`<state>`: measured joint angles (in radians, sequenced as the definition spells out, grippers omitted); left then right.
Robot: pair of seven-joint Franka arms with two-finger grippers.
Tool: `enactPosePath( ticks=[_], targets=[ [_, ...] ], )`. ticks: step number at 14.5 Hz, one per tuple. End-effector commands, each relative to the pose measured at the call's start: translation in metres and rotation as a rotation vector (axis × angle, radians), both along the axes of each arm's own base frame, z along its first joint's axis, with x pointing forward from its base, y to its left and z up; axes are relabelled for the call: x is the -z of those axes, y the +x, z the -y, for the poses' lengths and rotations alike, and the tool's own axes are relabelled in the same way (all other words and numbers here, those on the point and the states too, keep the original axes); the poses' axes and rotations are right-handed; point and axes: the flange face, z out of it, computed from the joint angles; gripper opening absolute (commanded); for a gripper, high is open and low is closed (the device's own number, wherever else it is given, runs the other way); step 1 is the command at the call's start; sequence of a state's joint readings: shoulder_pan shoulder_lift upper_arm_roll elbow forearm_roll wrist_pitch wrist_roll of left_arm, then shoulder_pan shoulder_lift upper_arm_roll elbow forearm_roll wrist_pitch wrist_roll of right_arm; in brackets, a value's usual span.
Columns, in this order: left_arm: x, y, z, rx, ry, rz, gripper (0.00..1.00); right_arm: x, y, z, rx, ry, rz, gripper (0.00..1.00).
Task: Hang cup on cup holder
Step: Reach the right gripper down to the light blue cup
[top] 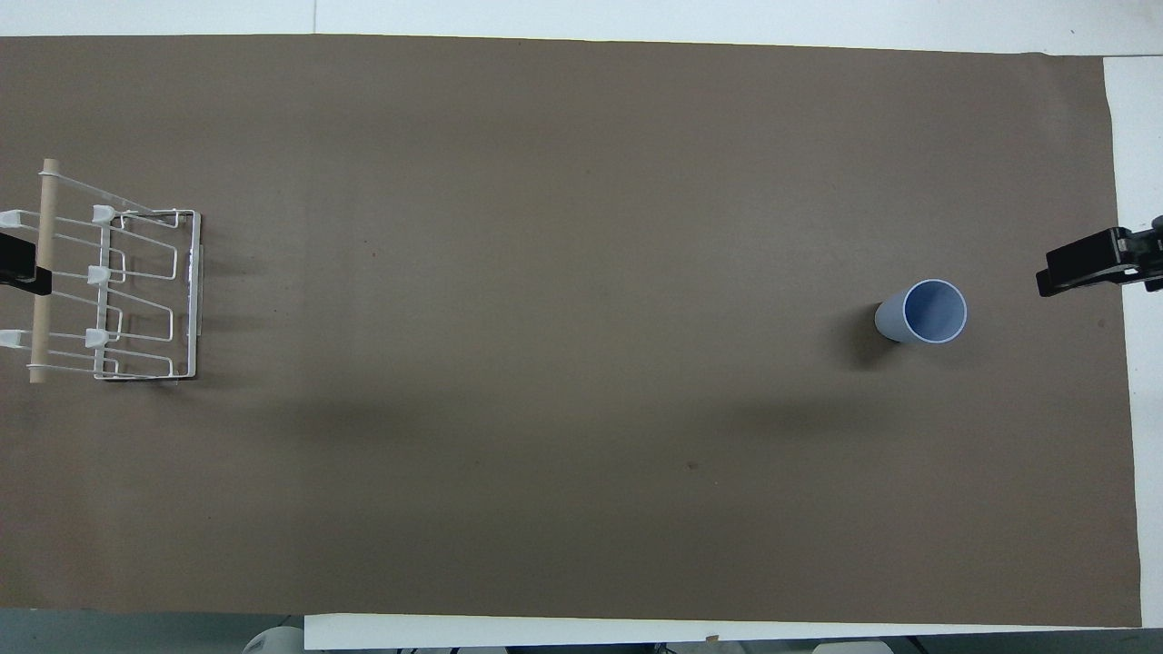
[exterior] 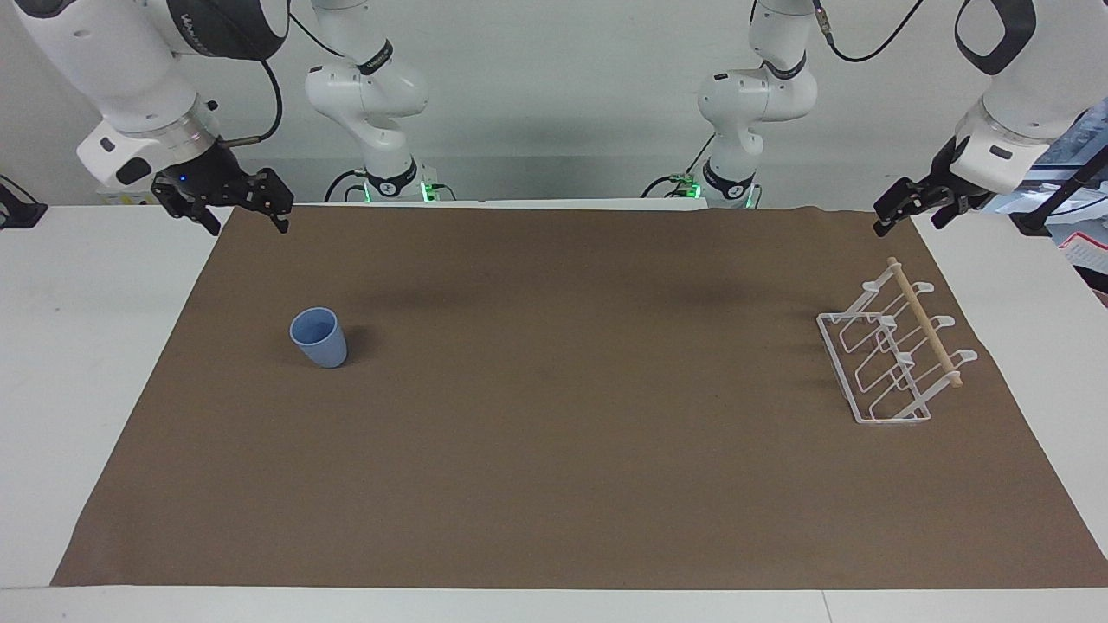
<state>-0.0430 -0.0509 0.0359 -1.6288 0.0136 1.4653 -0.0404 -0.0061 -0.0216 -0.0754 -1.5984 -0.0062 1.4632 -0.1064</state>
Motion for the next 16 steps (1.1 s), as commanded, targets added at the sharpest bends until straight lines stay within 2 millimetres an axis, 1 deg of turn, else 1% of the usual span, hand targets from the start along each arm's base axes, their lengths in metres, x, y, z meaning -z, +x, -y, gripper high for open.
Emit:
enactPosePath(
  ticks=[1, 3, 4, 5, 6, 7, 8, 10, 11, 12, 13, 14, 16],
  targets=[
    [-0.001, -0.005, -0.003, 0.004, 0.016, -0.007, 1.0, -0.002, -0.003, 0.0, 0.006, -0.005, 0.012, 1.0],
    [-0.001, -0.005, -0.003, 0.004, 0.016, -0.007, 1.0, -0.003, -0.004, -0.001, 0.005, -0.013, 0.01, 1.0],
    [-0.001, -0.005, -0.003, 0.004, 0.016, -0.005, 1.0, 0.0, -0.005, 0.003, 0.011, -0.012, 0.005, 1.0],
    [-0.001, -0.005, -0.003, 0.004, 0.016, -0.007, 1.0, 0.007, -0.008, 0.005, 0.014, -0.008, -0.005, 1.0],
    [-0.001, -0.005, -0.003, 0.004, 0.016, -0.007, 1.0, 0.013, -0.01, 0.001, 0.006, -0.003, 0.01, 1.0],
    [-0.001, -0.005, -0.003, 0.004, 0.016, -0.007, 1.0, 0.024, -0.011, -0.002, -0.005, -0.002, 0.049, 1.0],
    [-0.001, -0.005, -0.003, 0.004, 0.016, -0.007, 1.0, 0.046, -0.014, -0.004, -0.016, 0.002, 0.107, 1.0],
    [-0.001, -0.005, -0.003, 0.004, 0.016, -0.007, 1.0, 0.086, -0.008, -0.02, -0.073, 0.001, 0.161, 1.0],
    [-0.001, -0.005, -0.003, 0.004, 0.016, -0.007, 1.0, 0.106, -0.002, -0.021, -0.079, 0.001, 0.157, 1.0],
    [-0.001, -0.005, -0.003, 0.004, 0.016, -0.007, 1.0, 0.132, 0.002, -0.017, -0.081, 0.001, 0.128, 1.0],
    [-0.001, -0.005, -0.003, 0.004, 0.016, -0.007, 1.0, 0.151, 0.005, -0.014, -0.11, 0.002, 0.118, 1.0],
    [-0.001, -0.005, -0.003, 0.004, 0.016, -0.007, 1.0, 0.164, 0.007, -0.006, -0.145, 0.002, 0.124, 1.0],
    [-0.001, -0.005, -0.003, 0.004, 0.016, -0.007, 1.0, 0.204, 0.009, 0.029, -0.158, -0.001, 0.118, 0.99]
  ],
)
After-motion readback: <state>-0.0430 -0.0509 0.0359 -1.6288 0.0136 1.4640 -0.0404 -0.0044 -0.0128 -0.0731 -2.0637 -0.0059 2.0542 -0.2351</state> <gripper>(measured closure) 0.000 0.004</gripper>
